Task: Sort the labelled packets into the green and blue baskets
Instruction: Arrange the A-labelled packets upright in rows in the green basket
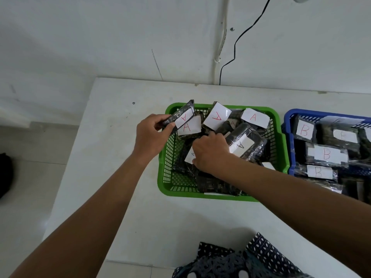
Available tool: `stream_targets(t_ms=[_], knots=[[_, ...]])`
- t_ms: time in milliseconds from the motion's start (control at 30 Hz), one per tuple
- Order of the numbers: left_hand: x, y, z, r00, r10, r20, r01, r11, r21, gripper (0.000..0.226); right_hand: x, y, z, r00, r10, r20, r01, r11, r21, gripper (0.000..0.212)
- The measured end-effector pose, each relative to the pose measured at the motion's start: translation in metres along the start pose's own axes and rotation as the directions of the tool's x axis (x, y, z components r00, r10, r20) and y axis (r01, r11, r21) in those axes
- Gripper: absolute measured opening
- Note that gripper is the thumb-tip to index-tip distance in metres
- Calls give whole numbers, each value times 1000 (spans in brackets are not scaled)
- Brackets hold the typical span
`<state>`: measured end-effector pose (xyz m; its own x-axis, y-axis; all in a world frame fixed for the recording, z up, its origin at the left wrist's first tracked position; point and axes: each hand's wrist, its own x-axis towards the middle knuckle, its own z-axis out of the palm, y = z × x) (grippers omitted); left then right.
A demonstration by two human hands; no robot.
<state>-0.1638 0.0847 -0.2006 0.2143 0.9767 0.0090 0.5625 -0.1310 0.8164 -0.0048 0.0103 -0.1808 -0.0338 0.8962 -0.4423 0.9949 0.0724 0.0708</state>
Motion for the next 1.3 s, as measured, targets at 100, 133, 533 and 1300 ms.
stream_targets(t_ms=[100,133,533,1300], knots=[[-1,1,0,1000,-6,-3,6,1000,2,25,7,7,1,993,8,119,-14,999,48,52],[-1,1,1,1000,-6,-2,6,1000,3,25,8,11,1,991,4,131,-14,997,74,57],[7,-5,-1,998,-59,28,61,995,-82,33,16,24,-10,987,30,158,-108,850,516,66],[15,-10,-4,988,-130,85,141,979,-148,34,16,12,16,994,-67,-86,100,877,470,49]])
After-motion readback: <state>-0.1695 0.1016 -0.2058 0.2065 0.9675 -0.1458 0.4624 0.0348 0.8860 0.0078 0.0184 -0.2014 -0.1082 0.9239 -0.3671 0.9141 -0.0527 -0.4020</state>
